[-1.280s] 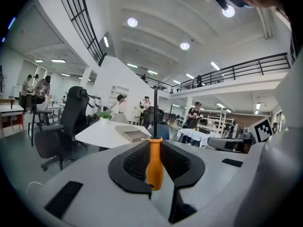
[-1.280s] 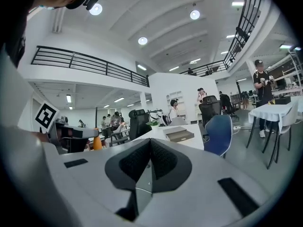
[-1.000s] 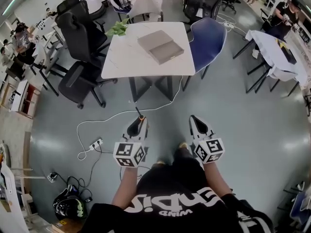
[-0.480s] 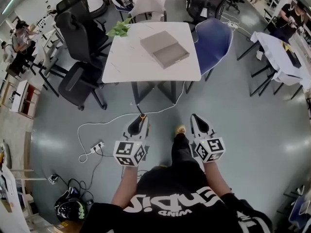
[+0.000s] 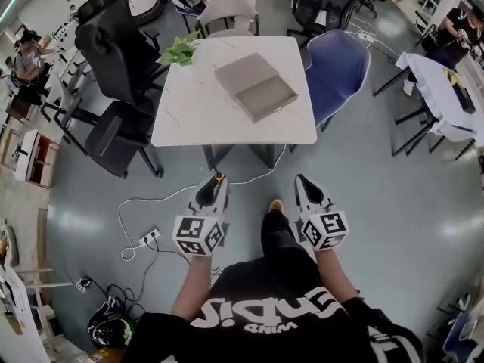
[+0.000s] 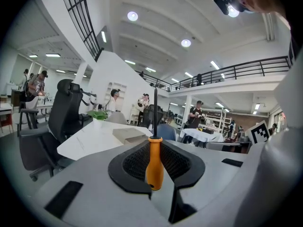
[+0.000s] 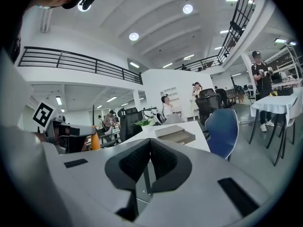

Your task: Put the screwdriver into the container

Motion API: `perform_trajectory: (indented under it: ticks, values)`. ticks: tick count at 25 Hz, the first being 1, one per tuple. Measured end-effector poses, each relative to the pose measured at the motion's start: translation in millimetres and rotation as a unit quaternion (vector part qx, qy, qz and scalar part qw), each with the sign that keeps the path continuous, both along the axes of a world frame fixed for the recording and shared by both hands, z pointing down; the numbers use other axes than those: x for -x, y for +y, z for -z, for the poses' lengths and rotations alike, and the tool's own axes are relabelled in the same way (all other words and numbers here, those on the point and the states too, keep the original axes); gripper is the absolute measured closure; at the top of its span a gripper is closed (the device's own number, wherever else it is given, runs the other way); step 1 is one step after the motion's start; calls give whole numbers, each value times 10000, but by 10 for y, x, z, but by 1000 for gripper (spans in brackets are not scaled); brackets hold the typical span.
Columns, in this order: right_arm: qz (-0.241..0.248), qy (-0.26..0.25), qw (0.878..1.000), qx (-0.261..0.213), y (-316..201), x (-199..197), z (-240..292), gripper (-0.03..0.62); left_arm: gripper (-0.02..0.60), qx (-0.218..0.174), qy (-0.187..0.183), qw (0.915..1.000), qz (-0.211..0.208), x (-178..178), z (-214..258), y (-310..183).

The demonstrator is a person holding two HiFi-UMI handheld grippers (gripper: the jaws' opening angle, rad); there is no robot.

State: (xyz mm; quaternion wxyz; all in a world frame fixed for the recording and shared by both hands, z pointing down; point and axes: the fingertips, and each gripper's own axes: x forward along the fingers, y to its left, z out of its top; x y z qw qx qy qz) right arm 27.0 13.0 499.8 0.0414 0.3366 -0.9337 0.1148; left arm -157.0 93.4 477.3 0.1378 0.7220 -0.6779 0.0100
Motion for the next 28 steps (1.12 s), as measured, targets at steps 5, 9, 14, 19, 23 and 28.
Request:
perform_trajectory:
  ticks: [5, 9, 14, 19, 23, 28]
  values:
    - [134, -10, 9999, 30, -644, 196, 141, 582, 503, 19, 53, 9999, 118, 201, 109, -611]
    - [236, 50, 9997, 7, -1201, 258, 228, 582, 503, 8, 52, 9998, 186, 279, 193, -1165]
    - [317, 34, 9995, 14, -1906, 309, 312, 582, 503, -47, 62, 9997, 226, 351, 294, -1842]
    - [485, 8, 9988, -22, -2415, 404, 416, 582, 503, -75, 177, 9990, 397, 454, 369, -2284]
    - [558, -36, 9984, 36, -2632, 544, 403, 582, 503, 1, 152, 9989, 433, 531, 352, -2460]
    - [514, -60, 9986, 90, -2757, 664, 361, 582, 503, 75, -49, 9997, 229, 634, 348, -2649]
